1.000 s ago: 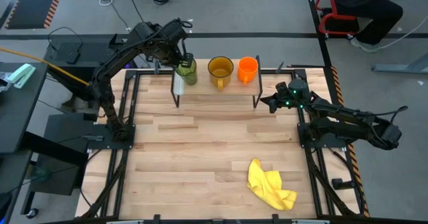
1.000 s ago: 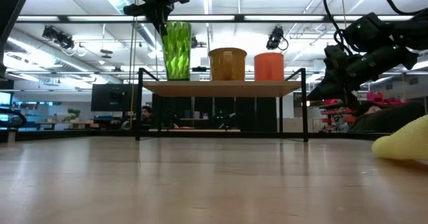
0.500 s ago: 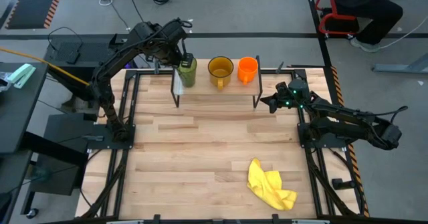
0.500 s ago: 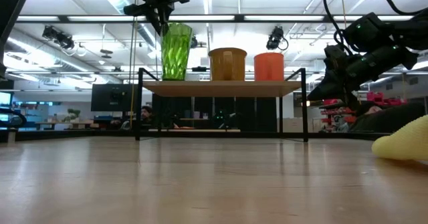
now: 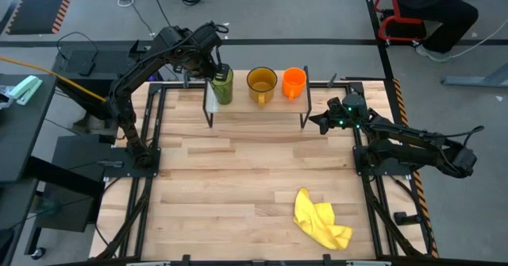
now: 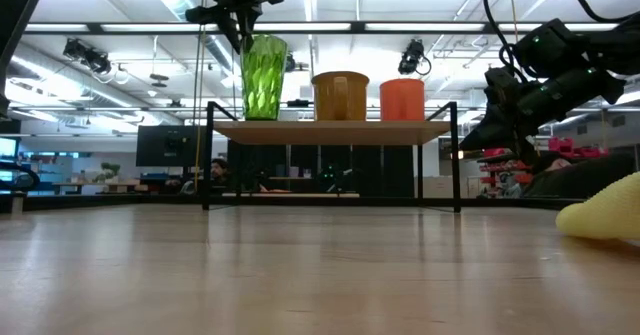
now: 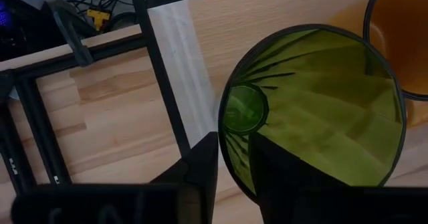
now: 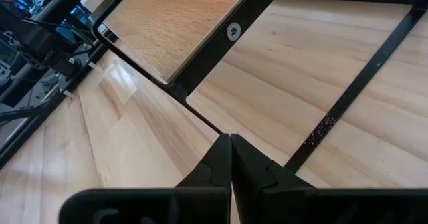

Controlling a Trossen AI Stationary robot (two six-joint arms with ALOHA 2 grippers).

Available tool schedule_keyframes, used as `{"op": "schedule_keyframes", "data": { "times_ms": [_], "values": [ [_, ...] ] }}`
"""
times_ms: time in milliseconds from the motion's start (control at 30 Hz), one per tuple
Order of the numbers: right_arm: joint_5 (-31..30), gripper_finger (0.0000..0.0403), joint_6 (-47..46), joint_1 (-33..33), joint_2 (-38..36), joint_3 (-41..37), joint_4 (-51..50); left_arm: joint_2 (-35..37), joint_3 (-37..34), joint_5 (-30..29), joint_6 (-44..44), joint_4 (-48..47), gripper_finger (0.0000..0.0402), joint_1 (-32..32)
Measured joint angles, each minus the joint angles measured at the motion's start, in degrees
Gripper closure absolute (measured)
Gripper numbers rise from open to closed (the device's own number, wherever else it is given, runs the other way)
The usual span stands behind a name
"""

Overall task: Stack small to large cups/mugs on shelf
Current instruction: Put the green cup on the shelf, then return to Home Position

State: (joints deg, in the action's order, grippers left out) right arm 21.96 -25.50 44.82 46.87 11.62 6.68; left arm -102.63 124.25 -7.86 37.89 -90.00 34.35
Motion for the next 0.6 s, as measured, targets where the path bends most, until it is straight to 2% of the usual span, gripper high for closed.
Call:
{"op": "schedule_keyframes", "data": {
  "times_ms": [200, 600],
  "values": [
    [0.0, 0.0395, 0.0, 0.0, 0.0, 0.0, 0.0, 0.3, 0.0, 0.0, -0.2, 0.0, 0.0304, 0.0],
    [0.0, 0.0394, 0.0, 0.0, 0.0, 0.0, -0.7, 1.2, 5.9, 0.0, -1.9, 0.0, 0.0294, -0.6]
  ]
}}
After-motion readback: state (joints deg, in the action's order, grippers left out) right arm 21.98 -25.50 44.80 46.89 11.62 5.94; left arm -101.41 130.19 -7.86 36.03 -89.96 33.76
